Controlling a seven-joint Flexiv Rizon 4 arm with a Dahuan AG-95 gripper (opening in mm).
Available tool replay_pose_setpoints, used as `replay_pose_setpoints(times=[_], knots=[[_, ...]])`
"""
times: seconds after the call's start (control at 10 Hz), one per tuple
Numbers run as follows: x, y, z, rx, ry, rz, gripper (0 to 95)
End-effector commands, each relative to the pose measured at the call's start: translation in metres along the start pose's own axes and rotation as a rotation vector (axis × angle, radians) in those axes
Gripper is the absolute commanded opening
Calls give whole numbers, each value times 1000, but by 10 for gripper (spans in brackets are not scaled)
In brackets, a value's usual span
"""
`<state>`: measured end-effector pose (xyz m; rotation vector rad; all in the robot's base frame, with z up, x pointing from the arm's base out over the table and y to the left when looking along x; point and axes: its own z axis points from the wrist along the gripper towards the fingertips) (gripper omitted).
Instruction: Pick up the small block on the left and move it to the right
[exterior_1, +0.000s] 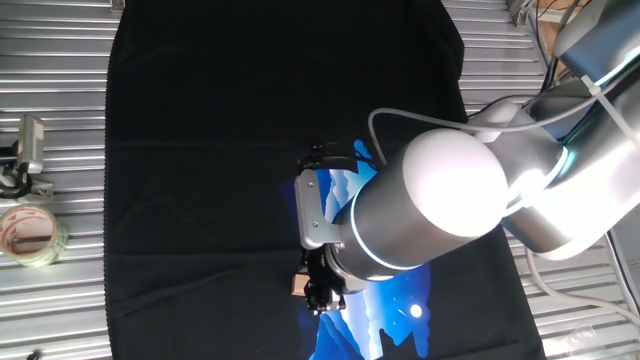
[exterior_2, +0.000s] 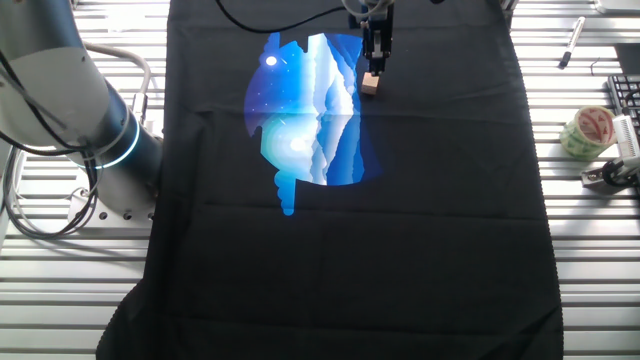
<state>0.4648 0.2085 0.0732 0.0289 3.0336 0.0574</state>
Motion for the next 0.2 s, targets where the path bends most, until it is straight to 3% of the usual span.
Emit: replay_pose_setpoints(times=[0.1,0.2], knots=[[0,0,-1,0,1,-5,380],[0,0,-1,-3,0,-7,380]])
